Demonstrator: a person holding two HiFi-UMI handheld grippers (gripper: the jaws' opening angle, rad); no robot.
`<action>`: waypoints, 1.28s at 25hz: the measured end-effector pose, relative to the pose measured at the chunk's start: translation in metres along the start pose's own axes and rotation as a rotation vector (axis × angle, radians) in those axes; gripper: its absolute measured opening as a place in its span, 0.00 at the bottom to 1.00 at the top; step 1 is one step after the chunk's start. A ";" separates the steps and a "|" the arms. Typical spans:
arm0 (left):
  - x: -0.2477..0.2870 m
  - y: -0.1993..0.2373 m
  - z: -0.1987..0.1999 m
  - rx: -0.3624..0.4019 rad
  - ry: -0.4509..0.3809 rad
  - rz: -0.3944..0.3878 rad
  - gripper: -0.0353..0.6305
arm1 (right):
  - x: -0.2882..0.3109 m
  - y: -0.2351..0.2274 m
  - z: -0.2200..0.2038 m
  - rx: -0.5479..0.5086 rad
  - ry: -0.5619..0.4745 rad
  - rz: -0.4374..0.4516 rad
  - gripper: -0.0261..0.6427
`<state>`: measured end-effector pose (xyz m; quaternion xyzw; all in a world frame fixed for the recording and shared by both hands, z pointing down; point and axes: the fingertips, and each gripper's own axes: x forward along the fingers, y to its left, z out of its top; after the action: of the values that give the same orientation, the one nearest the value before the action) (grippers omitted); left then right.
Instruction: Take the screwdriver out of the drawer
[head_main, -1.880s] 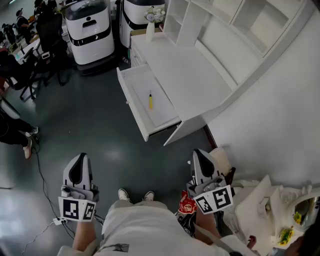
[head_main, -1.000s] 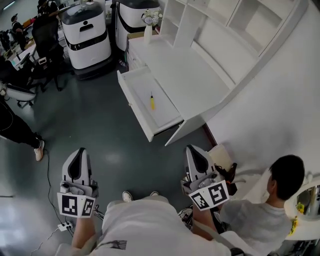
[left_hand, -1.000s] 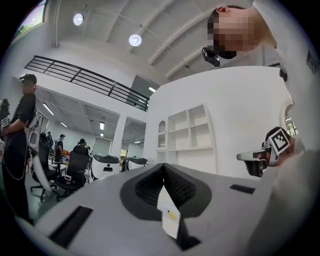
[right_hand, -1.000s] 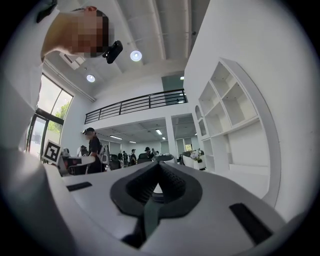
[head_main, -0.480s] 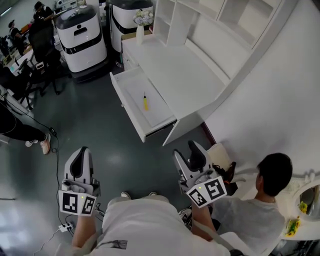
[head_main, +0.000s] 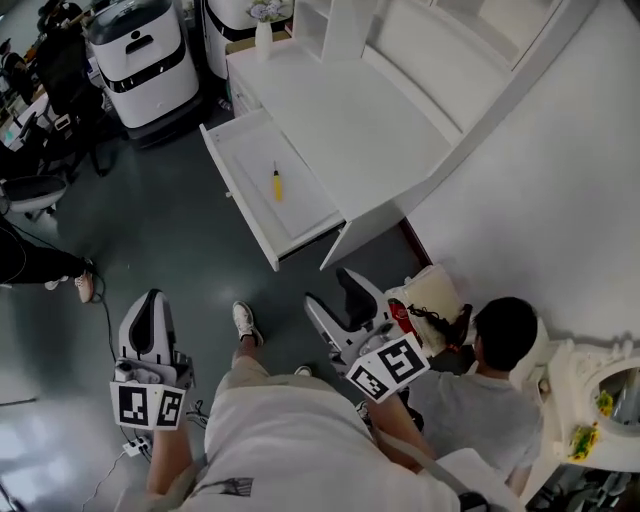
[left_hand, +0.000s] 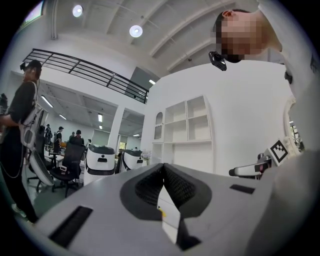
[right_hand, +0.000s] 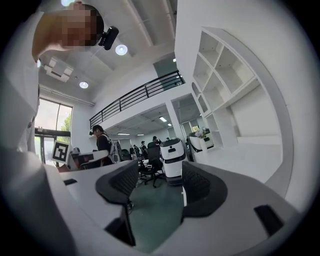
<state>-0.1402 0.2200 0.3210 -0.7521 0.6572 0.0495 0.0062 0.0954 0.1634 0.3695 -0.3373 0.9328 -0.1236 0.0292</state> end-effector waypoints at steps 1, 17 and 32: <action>0.011 0.005 -0.007 -0.010 0.009 -0.005 0.08 | 0.014 0.002 -0.006 0.005 0.013 0.014 0.44; 0.257 0.159 -0.041 -0.071 0.059 -0.225 0.08 | 0.252 -0.096 -0.017 0.016 0.163 -0.207 0.45; 0.311 0.167 -0.078 -0.139 0.132 -0.258 0.08 | 0.312 -0.179 -0.126 0.036 0.460 -0.253 0.46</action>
<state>-0.2596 -0.1159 0.3826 -0.8304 0.5492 0.0441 -0.0828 -0.0512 -0.1411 0.5452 -0.4135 0.8630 -0.2164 -0.1935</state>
